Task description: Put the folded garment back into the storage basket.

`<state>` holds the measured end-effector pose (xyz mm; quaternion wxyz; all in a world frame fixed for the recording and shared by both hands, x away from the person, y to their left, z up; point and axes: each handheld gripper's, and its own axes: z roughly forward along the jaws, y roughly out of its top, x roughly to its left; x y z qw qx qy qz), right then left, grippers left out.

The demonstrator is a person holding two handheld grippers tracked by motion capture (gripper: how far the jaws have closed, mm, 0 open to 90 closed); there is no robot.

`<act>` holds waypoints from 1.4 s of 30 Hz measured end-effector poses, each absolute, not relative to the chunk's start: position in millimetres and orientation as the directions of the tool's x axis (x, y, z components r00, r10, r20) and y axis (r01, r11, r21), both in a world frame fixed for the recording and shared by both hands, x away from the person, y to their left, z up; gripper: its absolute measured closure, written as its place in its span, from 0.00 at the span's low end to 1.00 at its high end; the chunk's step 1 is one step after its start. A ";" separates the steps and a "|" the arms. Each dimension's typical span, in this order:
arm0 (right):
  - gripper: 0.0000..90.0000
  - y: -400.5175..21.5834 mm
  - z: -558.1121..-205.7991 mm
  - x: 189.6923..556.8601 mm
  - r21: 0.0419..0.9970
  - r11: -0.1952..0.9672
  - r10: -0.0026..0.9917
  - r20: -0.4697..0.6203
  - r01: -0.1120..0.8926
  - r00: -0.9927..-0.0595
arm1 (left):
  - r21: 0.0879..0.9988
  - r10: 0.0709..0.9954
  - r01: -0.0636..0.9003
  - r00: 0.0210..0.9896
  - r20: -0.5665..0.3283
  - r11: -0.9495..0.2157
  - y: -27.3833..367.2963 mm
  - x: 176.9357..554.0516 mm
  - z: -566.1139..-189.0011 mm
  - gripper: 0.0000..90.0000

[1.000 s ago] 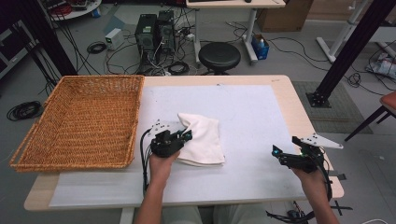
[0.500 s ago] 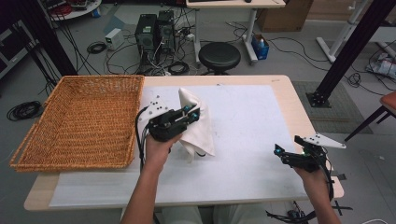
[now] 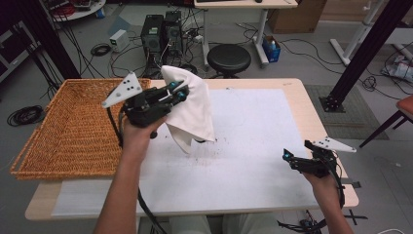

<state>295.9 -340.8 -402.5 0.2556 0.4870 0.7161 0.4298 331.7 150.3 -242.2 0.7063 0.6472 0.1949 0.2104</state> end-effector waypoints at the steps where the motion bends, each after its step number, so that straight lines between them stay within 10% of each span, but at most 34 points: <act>1: 0.11 -340.4 -402.1 295.9 0.865 0.158 0.917 0.051 0.477 -0.396 | 0.996 0.549 -0.052 0.836 0.002 0.076 156.6 331.4 -239.6 0.88; 18: 0.12 -316.6 -394.2 298.5 0.862 0.188 0.907 0.031 0.470 -0.420 | 0.995 0.810 0.040 0.579 -0.095 0.088 315.1 329.3 -248.5 0.85; 19: 0.12 -314.7 -394.4 298.2 0.862 0.188 0.906 0.032 0.470 -0.421 | 0.991 0.874 0.099 0.470 -0.124 0.087 331.1 330.0 -258.9 0.51; 23: 0.12 -312.8 -394.7 297.1 0.864 0.190 0.904 0.031 0.466 -0.426 | 0.966 0.950 0.189 0.222 -0.218 0.177 369.5 312.9 -290.9 0.33; 42: 0.12 -308.3 -393.6 298.3 0.862 0.198 0.899 0.029 0.467 -0.436 | 0.986 0.906 0.092 0.391 -0.164 0.139 311.7 299.8 -306.6 0.28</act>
